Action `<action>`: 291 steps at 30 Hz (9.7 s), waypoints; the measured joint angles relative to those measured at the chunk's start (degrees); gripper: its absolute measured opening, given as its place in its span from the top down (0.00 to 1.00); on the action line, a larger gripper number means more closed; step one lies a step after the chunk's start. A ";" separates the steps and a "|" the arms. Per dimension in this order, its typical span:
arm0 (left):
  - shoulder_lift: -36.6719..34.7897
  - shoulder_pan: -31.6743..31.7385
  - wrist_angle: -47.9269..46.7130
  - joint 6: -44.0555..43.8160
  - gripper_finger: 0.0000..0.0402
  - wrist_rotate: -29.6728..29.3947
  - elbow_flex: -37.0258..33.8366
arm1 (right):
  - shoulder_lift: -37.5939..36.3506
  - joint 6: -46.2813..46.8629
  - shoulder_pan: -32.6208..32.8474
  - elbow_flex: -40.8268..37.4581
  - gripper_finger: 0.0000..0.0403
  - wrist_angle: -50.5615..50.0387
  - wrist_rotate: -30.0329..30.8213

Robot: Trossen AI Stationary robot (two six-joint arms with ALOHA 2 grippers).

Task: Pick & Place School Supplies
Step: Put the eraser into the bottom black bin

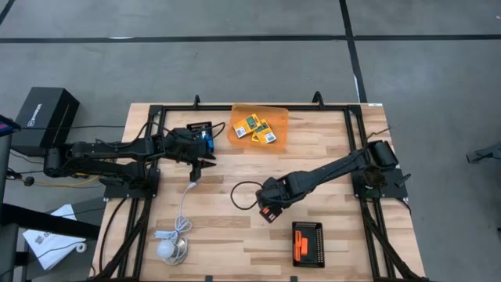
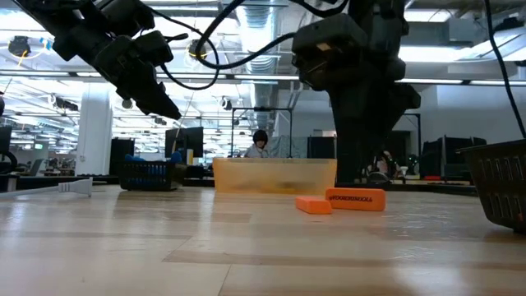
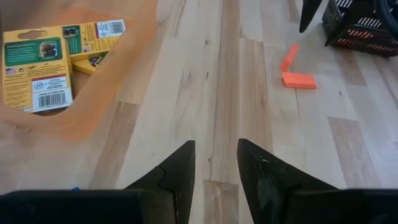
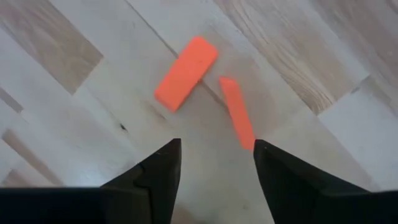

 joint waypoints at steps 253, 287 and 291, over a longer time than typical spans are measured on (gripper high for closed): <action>9.53 -7.37 23.90 -23.02 1.00 0.71 -0.07 | -6.71 -33.62 -8.23 -27.36 1.00 50.25 -9.48; 9.53 -7.37 23.13 -23.02 1.00 -0.16 -0.07 | -2.93 -37.07 -9.91 -27.20 1.00 50.04 -13.05; 9.53 -7.37 22.78 -23.02 1.00 -0.16 -0.07 | -3.04 -38.87 -9.93 -27.12 1.00 47.81 -13.49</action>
